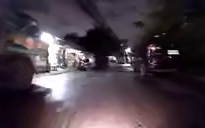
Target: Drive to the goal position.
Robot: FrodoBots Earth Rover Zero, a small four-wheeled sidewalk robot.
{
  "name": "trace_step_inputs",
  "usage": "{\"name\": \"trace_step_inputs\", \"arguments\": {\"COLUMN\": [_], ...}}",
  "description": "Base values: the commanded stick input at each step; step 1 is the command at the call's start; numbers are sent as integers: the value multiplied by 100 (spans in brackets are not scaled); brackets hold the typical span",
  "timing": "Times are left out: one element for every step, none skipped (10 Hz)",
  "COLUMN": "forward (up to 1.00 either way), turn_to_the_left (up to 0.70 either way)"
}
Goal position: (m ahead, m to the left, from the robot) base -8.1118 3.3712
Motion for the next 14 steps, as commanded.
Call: {"name": "trace_step_inputs", "arguments": {"forward": [100,100,100,100,100,100,100,100,100,100,100,100,100,100], "turn_to_the_left": [27,27,23,0,0,0,0,0,0,0,0,0,0,0]}}
